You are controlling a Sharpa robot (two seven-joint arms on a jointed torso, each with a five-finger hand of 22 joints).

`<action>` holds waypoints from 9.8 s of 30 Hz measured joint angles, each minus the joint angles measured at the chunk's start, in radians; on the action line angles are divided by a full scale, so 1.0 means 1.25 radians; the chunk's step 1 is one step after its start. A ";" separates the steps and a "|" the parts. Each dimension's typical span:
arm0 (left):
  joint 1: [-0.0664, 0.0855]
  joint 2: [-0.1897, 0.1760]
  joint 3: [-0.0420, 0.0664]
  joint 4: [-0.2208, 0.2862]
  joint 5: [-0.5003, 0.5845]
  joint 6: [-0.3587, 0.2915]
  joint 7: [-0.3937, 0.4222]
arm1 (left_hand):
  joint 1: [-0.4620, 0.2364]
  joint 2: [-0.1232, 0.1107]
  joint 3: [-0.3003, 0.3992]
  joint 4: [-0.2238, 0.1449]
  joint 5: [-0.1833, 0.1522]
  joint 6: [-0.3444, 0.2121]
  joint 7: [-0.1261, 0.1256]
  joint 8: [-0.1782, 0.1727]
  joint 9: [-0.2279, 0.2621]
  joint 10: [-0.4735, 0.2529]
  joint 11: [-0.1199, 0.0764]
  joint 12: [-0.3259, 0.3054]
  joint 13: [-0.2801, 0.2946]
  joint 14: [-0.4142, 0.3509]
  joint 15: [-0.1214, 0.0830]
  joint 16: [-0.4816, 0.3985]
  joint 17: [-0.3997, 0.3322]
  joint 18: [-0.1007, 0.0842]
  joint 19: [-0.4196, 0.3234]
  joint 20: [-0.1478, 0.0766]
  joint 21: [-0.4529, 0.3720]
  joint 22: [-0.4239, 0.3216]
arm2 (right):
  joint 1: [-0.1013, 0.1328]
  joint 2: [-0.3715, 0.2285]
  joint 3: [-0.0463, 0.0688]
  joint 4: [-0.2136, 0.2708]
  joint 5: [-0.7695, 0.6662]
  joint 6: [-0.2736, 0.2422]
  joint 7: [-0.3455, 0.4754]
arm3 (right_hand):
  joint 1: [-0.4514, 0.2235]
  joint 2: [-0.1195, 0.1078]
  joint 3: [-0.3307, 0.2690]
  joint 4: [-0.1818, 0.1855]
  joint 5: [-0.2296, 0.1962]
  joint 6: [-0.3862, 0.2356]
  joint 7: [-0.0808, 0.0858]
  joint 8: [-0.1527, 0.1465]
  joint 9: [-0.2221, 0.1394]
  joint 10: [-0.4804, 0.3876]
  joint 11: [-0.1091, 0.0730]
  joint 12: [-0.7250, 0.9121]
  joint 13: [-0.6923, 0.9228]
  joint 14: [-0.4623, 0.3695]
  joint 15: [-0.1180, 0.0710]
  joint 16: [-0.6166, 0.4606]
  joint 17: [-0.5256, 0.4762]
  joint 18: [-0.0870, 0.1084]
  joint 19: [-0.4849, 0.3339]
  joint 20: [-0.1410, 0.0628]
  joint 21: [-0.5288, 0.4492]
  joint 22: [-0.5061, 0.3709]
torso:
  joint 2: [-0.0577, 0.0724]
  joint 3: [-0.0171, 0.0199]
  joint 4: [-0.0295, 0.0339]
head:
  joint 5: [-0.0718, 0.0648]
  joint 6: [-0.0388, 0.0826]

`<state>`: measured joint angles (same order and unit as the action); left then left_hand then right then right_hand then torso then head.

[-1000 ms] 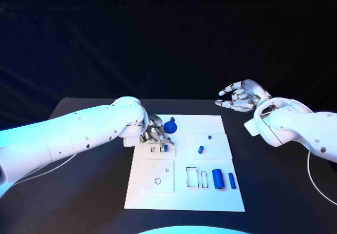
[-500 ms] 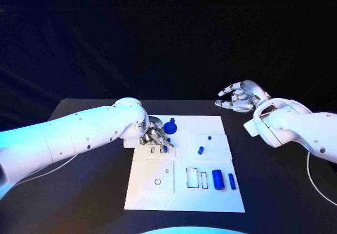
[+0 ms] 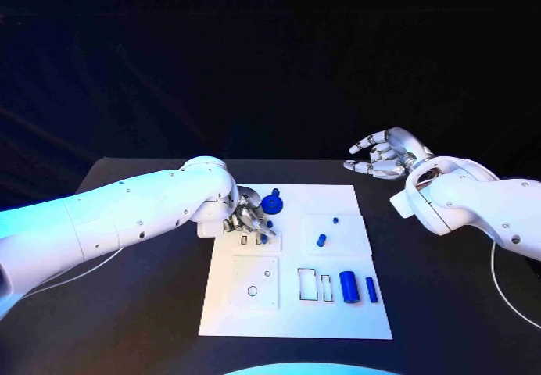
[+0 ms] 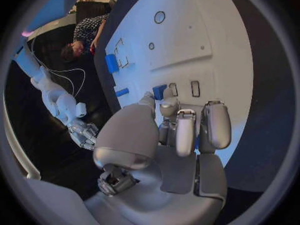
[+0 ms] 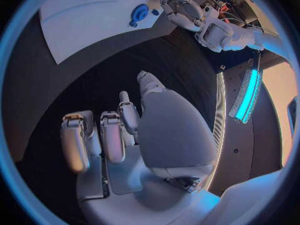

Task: Assemble the parts on the task board

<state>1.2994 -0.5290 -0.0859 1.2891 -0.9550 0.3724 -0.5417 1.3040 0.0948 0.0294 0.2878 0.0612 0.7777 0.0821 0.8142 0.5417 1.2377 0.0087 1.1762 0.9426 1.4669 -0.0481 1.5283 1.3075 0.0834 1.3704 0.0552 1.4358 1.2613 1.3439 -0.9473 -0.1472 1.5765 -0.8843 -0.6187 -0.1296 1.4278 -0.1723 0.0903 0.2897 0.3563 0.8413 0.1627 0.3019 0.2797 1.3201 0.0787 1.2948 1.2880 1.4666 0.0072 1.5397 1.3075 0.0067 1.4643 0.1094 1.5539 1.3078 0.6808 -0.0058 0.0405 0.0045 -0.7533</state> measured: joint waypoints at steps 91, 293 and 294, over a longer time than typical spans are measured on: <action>-0.030 -0.057 -0.028 0.095 -0.112 -0.182 0.004 | -0.190 -0.245 0.557 -0.068 0.233 0.065 -0.033 0.038 0.131 0.081 -0.034 -0.009 0.033 0.002 -0.024 0.008 0.000 -0.012 0.040 -0.017 0.031 0.037 | -0.001 0.000 -0.001 0.002 0.002 0.021 0.006 | 0.000 0.000 0.011 -0.002 0.009 0.003 -0.003 0.003 -0.001 0.000 0.000 0.000 -0.002 0.000 0.000 0.000 0.000 0.000 0.000 0.000 0.000 0.000 | -0.005 0.0036 0.0061 | 0.019 -0.015; 0.004 0.050 0.030 -0.221 -0.057 -0.102 0.008 | -0.169 -0.182 0.239 0.003 0.151 0.043 0.000 -0.113 0.049 -0.052 0.001 -0.172 -0.182 -0.001 0.002 -0.015 0.000 -0.012 -0.009 0.011 -0.025 -0.007 | -0.003 0.006 -0.002 -0.009 0.007 0.023 0.018 | -0.028 -0.005 0.013 0.000 -0.011 0.003 -0.003 0.006 -0.007 0.000 0.000 0.000 -0.007 0.000 0.000 -0.003 0.000 0.000 0.000 0.000 -0.003 0.000 | 0.002 0.0013 0.0042 | 0.006 -0.010; 0.004 0.050 0.030 -0.220 -0.055 -0.102 0.008 | -0.168 -0.183 0.239 0.003 0.151 0.043 0.000 -0.113 0.049 -0.052 0.001 -0.171 -0.182 -0.001 0.002 -0.015 0.000 -0.012 -0.009 0.011 -0.025 -0.007 | -0.003 0.007 -0.002 -0.009 0.007 0.023 0.018 | -0.028 -0.005 0.013 0.000 -0.011 0.003 -0.003 0.006 -0.007 0.000 0.000 0.000 -0.007 0.000 0.000 -0.003 0.000 0.000 0.000 0.000 -0.003 0.000 | 0.002 0.0013 0.0042 | 0.006 -0.011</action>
<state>1.3046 -0.4670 -0.0481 1.0135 -1.0242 0.2448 -0.5316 1.0945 -0.1343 0.3284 0.2910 0.2500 0.8317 0.0822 0.6728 0.6028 1.1724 0.0106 0.9627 0.7152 1.4650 -0.0462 1.5099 1.3074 0.0684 1.3592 0.0696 1.4046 1.2526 1.3404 -0.9391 -0.1497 1.5647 -0.8752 -0.5904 -0.1076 1.3922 -0.1789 0.1068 0.2897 0.3425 0.8447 0.1593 0.3094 0.2709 1.3201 0.0787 1.2948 1.2795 1.4666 0.0072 1.5359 1.3076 0.0067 1.4643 0.1093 1.5503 1.3075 0.6836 -0.0041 0.0457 0.0117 -0.7665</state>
